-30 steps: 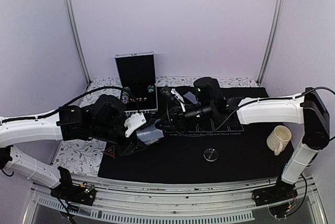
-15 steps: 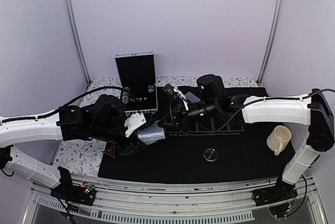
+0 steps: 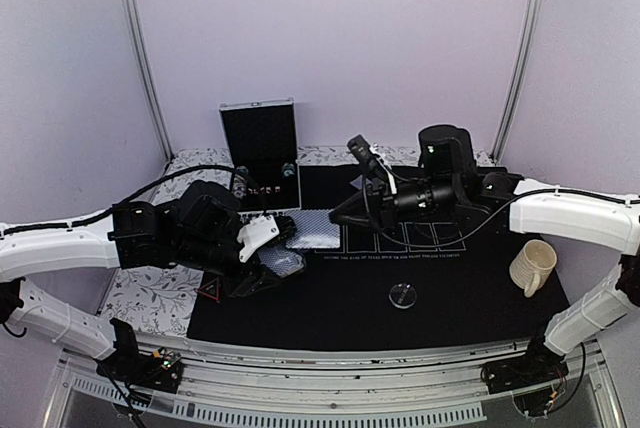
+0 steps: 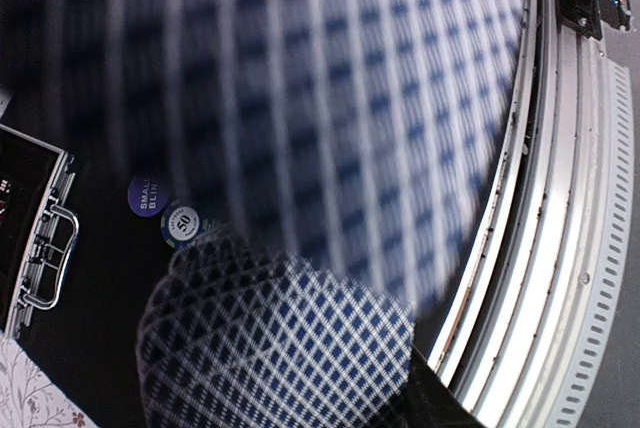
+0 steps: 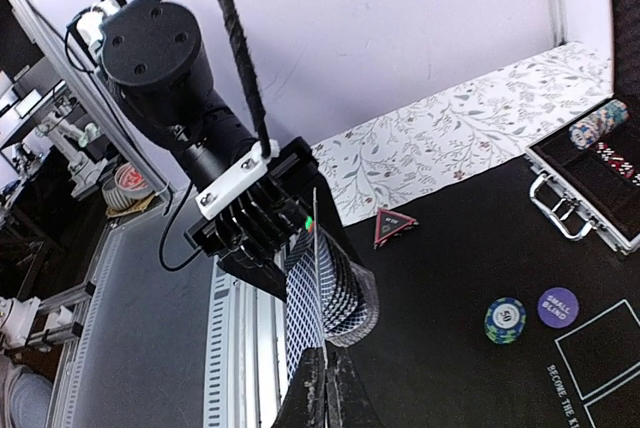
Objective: Distribute texas hold em gaming equipment
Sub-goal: Pick up the poker card from the face-down deck piles, then distribute the poker card in the small blind area, then pick up the poker card from the face-down deck piles.
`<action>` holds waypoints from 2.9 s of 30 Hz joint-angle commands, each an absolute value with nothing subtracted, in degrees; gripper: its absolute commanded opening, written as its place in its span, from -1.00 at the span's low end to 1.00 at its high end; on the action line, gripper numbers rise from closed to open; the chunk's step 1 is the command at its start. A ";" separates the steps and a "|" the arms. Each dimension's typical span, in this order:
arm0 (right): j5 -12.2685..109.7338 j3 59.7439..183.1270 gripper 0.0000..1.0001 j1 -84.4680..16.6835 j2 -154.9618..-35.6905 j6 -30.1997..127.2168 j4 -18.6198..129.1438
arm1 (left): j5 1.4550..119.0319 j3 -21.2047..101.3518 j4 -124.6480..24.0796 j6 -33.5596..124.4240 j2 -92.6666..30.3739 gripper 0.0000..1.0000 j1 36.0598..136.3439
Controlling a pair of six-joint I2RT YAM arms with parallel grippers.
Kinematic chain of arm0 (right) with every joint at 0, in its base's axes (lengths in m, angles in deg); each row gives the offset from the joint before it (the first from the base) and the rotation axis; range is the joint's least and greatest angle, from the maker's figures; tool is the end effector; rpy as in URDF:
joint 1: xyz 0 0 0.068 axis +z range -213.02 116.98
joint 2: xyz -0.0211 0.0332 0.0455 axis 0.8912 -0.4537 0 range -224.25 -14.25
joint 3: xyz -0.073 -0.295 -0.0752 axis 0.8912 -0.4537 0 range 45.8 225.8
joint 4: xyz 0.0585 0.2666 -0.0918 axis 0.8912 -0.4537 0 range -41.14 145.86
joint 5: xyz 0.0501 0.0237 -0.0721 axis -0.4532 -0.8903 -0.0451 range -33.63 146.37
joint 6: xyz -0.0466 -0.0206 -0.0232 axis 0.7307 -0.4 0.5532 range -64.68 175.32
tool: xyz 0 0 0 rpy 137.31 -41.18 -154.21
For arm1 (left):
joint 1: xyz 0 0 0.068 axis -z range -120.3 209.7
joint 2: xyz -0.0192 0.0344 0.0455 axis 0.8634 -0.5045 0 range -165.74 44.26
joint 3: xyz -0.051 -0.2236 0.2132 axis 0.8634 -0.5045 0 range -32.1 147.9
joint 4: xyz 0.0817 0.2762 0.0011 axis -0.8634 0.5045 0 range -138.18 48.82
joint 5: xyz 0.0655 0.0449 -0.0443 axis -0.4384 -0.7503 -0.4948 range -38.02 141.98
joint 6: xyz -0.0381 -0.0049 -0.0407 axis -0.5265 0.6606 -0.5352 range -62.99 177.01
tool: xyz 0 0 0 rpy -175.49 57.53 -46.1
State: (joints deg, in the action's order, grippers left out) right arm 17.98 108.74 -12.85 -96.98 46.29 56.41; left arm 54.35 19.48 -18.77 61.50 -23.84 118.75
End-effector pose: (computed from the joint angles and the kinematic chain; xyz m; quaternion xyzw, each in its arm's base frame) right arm 0.2103 0.2896 0.3461 -0.4488 0.6541 0.5032 0.3430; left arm 0.1341 -0.2266 0.2958 0.4945 0.7838 -0.1889 0.3246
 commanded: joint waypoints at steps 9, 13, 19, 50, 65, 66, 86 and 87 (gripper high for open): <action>28.72 95.08 -0.97 -21.92 -89.26 35.59 54.60 | 54.31 19.24 -19.97 62.28 -22.80 -0.11 118.06; 26.41 92.85 -0.97 -17.45 -98.15 31.91 61.76 | 53.92 19.15 -19.96 62.35 -22.71 -0.11 118.06; 19.70 99.16 -0.97 -11.87 -115.39 28.47 70.24 | 53.76 18.98 -19.95 62.29 -22.88 -0.11 117.97; 41.81 106.69 0.88 -8.70 -109.59 30.44 51.66 | 54.51 18.61 -19.97 62.71 -22.46 -0.11 117.97; 30.05 105.84 0.98 -7.12 -103.68 36.22 68.34 | 55.12 18.62 -19.90 62.89 -22.53 -0.11 117.94; 29.69 106.68 0.98 -6.77 -105.16 36.24 68.15 | 55.18 18.68 -19.96 62.90 -22.54 -0.11 117.93; 32.36 114.55 1.00 -4.31 -118.34 38.51 67.39 | 55.69 18.53 -19.96 62.96 -21.42 -0.11 117.94; 33.29 114.47 0.99 -4.39 -117.92 38.86 66.63 | 55.74 18.45 -19.97 62.97 -21.32 -0.11 117.96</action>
State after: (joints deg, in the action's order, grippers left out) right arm 28.93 113.35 -4.52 -118.14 37.28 68.81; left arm 54.79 18.73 -18.77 62.42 -22.76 118.66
